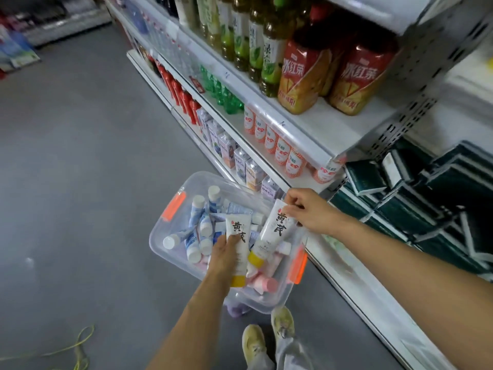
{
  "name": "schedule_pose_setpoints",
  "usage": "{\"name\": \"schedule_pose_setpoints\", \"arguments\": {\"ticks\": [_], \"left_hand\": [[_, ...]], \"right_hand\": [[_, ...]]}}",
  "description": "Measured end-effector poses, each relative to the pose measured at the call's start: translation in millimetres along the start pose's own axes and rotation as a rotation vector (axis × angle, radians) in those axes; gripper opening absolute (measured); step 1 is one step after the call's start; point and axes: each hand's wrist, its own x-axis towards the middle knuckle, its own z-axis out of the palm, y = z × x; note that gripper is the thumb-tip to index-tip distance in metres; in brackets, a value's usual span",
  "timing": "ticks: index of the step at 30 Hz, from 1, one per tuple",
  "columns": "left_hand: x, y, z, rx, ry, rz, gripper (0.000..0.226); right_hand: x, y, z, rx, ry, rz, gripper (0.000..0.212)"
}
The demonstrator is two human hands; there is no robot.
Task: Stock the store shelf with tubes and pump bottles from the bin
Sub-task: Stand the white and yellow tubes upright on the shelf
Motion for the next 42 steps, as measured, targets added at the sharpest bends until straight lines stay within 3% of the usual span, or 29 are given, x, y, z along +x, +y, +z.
{"name": "schedule_pose_setpoints", "arguments": {"ticks": [4,11,17,21,24,32,42], "left_hand": [[-27.0,18.8,5.0,-0.107,-0.131,-0.109,0.023],[-69.0,56.0,37.9,-0.181,-0.299,-0.056,0.021],[-101.6,77.2,77.0,-0.069,-0.427,0.088,0.023],[-127.1,81.3,108.0,-0.043,-0.527,0.116,0.023],[-149.2,79.6,135.8,-0.088,-0.583,0.124,0.026],[-213.5,87.9,211.7,-0.113,-0.792,0.093,0.033],[-265.6,114.2,267.0,-0.180,-0.873,0.140,0.031]], "right_hand": [[-26.0,-19.7,-14.4,0.145,0.124,0.021,0.016],[-81.6,-41.7,-36.9,0.344,0.431,-0.038,0.006],[-140.9,-38.8,-61.0,0.468,0.596,0.004,0.039],[-178.4,-36.6,-75.8,0.570,0.608,0.005,0.030],[-205.8,-29.6,-84.3,0.532,0.587,-0.014,0.026],[-271.1,-11.3,-135.3,0.339,0.673,0.004,0.047],[-315.1,-12.7,-230.2,0.290,0.984,-0.052,0.048]]}}
